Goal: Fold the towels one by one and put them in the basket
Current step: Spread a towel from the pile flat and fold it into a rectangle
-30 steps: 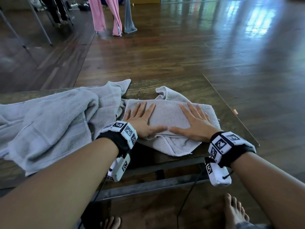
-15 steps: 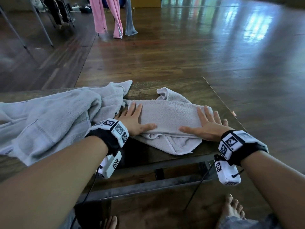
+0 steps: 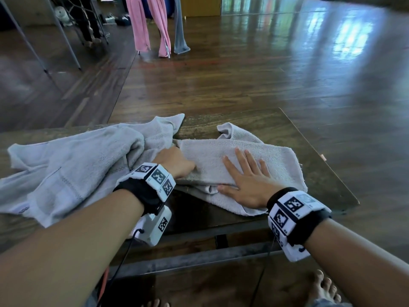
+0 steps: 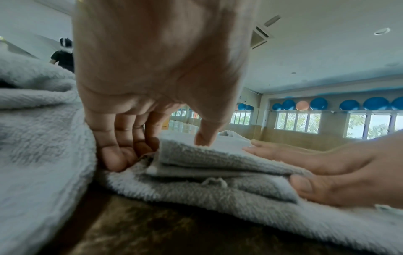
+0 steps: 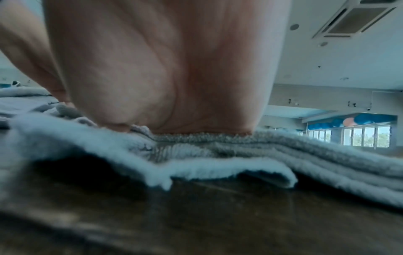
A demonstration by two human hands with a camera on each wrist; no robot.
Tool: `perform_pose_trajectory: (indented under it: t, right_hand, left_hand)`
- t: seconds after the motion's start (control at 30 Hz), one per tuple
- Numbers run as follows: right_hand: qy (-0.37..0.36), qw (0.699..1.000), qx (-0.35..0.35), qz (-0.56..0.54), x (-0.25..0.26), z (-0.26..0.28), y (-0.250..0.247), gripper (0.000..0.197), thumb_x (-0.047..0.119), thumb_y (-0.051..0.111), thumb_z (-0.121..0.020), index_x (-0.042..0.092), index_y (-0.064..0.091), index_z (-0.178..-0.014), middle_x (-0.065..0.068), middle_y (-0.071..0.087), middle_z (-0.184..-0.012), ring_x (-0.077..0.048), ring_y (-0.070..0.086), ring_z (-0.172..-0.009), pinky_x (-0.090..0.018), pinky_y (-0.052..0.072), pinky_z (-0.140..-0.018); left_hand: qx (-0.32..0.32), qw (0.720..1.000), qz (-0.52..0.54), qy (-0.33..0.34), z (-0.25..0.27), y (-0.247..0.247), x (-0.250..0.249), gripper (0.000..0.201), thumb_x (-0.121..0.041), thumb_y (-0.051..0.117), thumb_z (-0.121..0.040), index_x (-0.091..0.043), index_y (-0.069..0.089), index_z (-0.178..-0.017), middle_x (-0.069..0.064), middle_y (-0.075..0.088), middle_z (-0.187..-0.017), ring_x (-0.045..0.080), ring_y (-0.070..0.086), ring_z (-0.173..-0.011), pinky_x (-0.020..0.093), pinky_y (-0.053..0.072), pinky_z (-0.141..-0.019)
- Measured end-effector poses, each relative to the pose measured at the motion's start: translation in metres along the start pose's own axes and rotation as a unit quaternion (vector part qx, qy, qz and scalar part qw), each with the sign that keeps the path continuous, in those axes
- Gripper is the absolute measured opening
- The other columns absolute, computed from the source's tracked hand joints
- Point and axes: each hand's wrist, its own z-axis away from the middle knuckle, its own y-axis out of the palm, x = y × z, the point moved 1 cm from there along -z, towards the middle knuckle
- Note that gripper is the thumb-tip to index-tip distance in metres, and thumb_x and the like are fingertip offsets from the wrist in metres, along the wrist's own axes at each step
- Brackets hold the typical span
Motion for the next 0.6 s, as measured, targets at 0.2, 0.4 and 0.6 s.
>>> perform_pose_trajectory:
  t: [0.2,0.4,0.6]
  right_hand:
    - [-0.012,1.000,-0.007,0.012,-0.001,-0.001,0.004,0.092,0.084,0.019,-0.087,0.038,-0.024,-0.155,0.000,-0.043,-0.158,-0.020,-0.041,-0.144,-0.050,-0.019,-0.121]
    - [-0.024,1.000,-0.015,0.006,-0.004,0.003,0.003,0.088,0.080,0.021,-0.091,0.039,-0.022,-0.156,0.001,-0.042,-0.158,-0.018,-0.041,-0.144,-0.049,-0.019,-0.121]
    - [-0.029,0.998,-0.019,-0.061,-0.005,0.004,-0.013,0.075,0.072,0.023,-0.097,0.039,0.001,-0.160,0.002,-0.022,-0.167,-0.020,-0.023,-0.153,-0.049,-0.008,-0.124]
  left_hand:
    - [0.027,0.998,0.039,-0.036,-0.001,-0.002,-0.002,0.037,-0.047,0.070,-0.077,-0.015,0.051,-0.077,0.001,0.056,-0.078,0.017,0.054,-0.071,0.031,0.045,-0.065]
    - [0.004,0.995,0.089,-0.037,-0.004,-0.005,-0.004,0.032,-0.039,0.074,-0.074,-0.014,0.055,-0.082,0.002,0.061,-0.083,0.017,0.058,-0.073,0.029,0.043,-0.058]
    - [-0.021,0.982,0.189,-0.021,-0.004,-0.018,-0.018,0.040,-0.030,0.066,-0.076,-0.016,0.032,-0.059,0.000,0.036,-0.060,0.020,0.041,-0.058,0.031,0.030,-0.055]
